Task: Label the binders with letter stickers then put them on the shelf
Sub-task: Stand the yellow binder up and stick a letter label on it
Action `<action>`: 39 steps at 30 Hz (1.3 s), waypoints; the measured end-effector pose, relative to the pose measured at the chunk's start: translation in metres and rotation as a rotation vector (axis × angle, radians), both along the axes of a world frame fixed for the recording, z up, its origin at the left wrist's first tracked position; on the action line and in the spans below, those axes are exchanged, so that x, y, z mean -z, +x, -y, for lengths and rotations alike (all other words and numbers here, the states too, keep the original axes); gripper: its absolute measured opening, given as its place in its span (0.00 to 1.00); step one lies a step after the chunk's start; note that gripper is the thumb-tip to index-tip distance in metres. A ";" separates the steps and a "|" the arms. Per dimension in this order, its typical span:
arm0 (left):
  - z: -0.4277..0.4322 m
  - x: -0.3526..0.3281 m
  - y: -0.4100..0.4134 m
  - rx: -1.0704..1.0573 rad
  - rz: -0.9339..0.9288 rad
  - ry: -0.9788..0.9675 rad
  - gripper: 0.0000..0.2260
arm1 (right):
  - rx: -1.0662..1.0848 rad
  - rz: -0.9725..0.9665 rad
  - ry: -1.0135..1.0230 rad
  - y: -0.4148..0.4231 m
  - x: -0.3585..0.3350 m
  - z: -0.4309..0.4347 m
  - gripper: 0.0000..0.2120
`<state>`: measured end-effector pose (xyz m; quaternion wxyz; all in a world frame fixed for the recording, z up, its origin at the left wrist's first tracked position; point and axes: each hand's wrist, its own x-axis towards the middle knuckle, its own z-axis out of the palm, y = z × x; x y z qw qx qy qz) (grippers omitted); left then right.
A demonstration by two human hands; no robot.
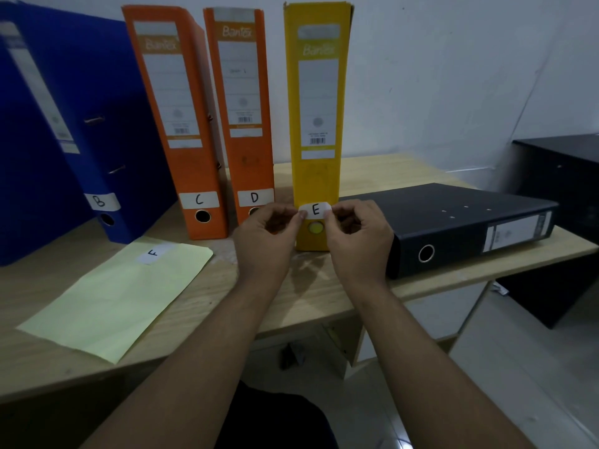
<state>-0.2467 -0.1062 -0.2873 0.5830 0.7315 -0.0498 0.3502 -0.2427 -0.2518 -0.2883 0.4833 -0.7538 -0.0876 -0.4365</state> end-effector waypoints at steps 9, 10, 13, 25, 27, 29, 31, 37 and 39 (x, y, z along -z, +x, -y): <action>0.001 -0.004 -0.005 0.063 -0.015 -0.093 0.13 | -0.131 -0.104 0.190 -0.005 -0.005 -0.003 0.21; 0.002 -0.005 -0.006 0.071 -0.018 -0.092 0.14 | -0.168 -0.123 0.211 -0.006 -0.005 -0.004 0.23; 0.004 -0.007 -0.008 0.112 -0.029 -0.058 0.15 | -0.277 -0.177 0.237 -0.008 -0.005 -0.007 0.27; 0.001 -0.006 -0.005 0.164 -0.071 -0.042 0.21 | -0.264 -0.250 0.217 -0.007 -0.007 -0.003 0.30; 0.000 -0.004 -0.003 0.112 -0.062 -0.030 0.17 | -0.260 -0.236 0.205 -0.006 -0.007 -0.003 0.27; -0.001 -0.001 0.001 0.104 -0.060 -0.055 0.15 | -0.258 -0.219 0.207 -0.006 -0.007 -0.003 0.23; -0.001 0.001 0.004 0.125 -0.068 -0.095 0.14 | -0.254 -0.218 0.221 -0.005 -0.007 -0.003 0.22; -0.003 0.006 0.009 0.184 -0.109 -0.227 0.17 | -0.312 -0.275 0.279 -0.001 -0.003 -0.001 0.20; -0.002 0.006 0.009 0.200 -0.123 -0.250 0.18 | -0.316 -0.274 0.272 -0.002 -0.003 0.000 0.20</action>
